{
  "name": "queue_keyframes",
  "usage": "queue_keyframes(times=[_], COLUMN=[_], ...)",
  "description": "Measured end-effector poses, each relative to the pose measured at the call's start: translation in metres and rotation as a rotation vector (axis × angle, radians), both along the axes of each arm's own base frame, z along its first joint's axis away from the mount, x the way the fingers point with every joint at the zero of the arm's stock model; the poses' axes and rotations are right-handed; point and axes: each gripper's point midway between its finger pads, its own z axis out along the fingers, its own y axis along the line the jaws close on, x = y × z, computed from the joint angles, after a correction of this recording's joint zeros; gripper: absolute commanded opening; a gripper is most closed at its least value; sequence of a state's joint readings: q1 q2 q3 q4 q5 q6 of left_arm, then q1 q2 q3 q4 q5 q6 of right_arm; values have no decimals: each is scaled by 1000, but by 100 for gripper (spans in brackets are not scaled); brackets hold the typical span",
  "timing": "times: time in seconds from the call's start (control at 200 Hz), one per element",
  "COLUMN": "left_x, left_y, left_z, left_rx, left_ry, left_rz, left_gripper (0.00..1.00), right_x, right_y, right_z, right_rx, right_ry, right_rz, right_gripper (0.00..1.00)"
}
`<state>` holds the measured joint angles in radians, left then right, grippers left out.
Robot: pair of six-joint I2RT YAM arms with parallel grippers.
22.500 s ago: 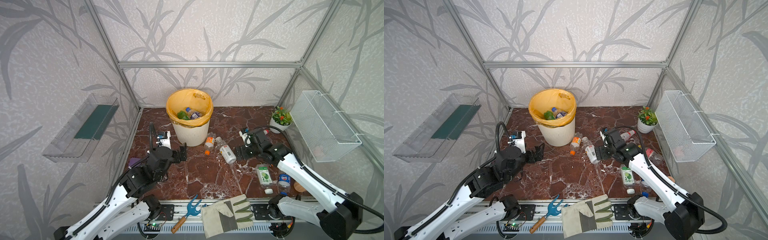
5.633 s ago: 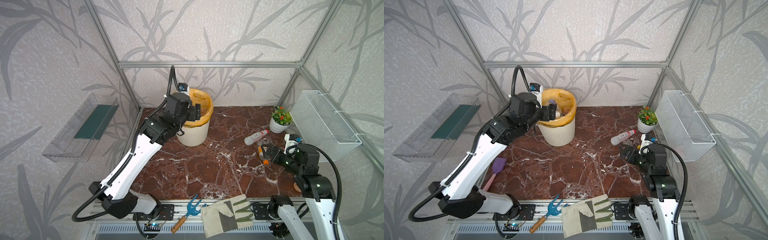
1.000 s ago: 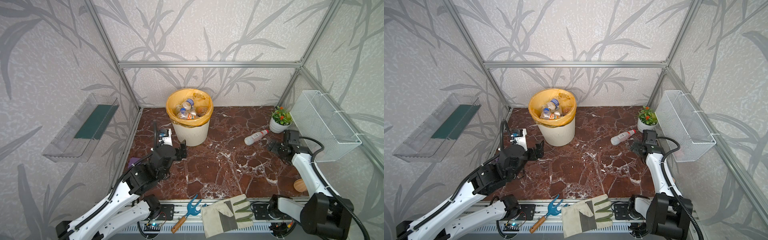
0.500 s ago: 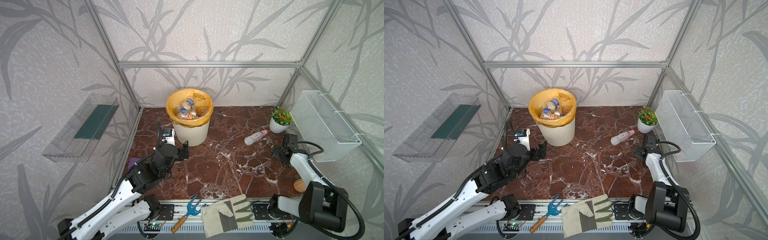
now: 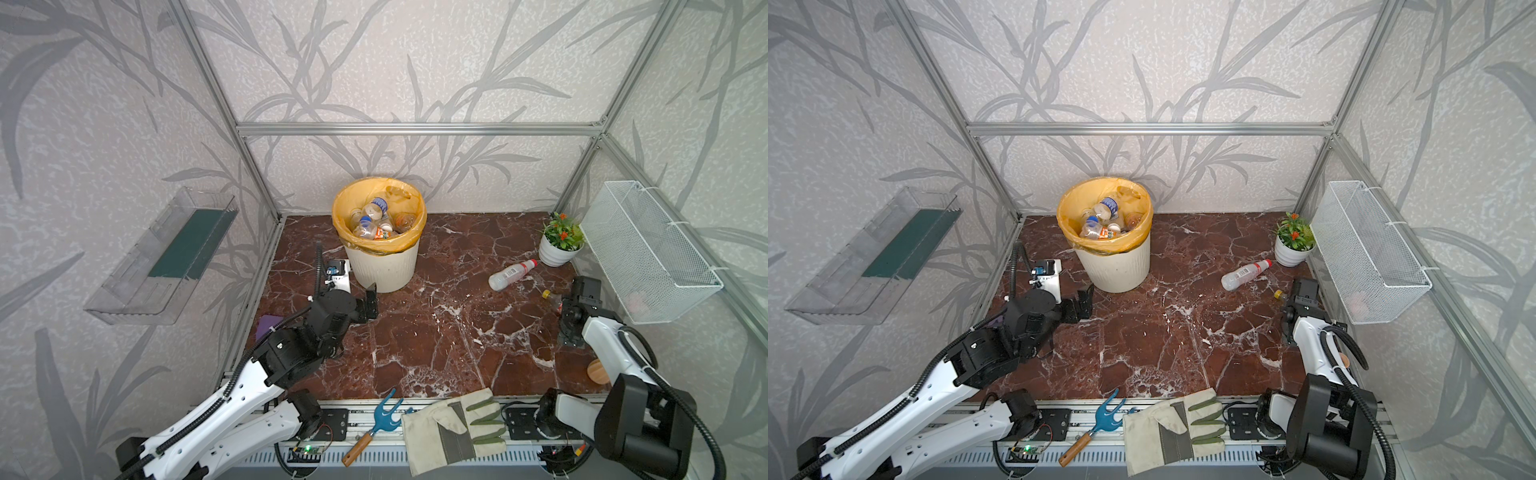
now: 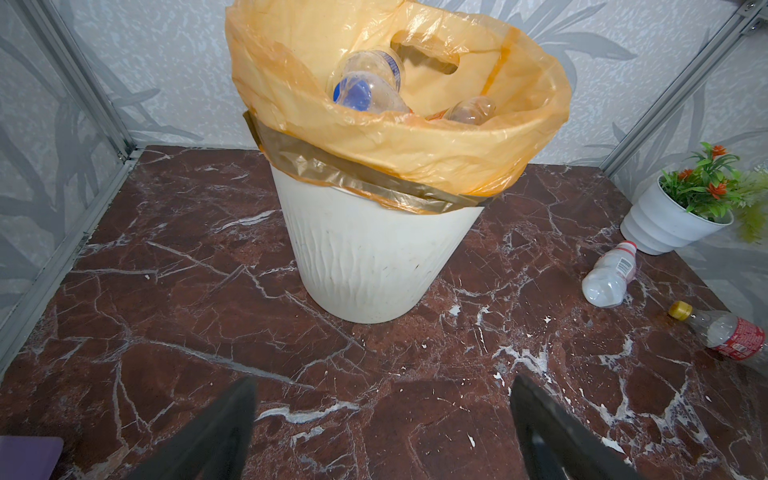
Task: Throw the plastic bottles in the bin
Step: Pick up the plastic bottle from the middle-right of the table.
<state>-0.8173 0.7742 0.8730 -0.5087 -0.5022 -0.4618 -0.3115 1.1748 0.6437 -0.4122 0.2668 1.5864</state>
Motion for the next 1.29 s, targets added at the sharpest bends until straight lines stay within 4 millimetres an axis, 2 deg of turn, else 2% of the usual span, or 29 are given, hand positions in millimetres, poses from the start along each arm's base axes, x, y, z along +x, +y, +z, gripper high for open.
queue_keyframes(times=[0.115,0.22,0.35,0.955,1.295], left_x=[1,1,2,3,3], left_y=[-2,-4,-7,-11,-12], left_z=[-5,-9,-10,-13,-13], left_rx=[7,23,35,34,31], left_ry=[3,11,13,15,18], left_rz=[-8,-20,-36,-56,-61], left_gripper=[96,96,96,96,96], right_x=[5,6,3,15,34], right_y=[-4,-6,-8,-36,-45], right_z=[2,-4,-14,-32,-39], right_rx=[-5,-1,0,-18,51], right_ry=[-59,-98,-108,-159,-155], right_rz=[-51,-87,-120,-165,-148], right_gripper=[99,100,98,88,87])
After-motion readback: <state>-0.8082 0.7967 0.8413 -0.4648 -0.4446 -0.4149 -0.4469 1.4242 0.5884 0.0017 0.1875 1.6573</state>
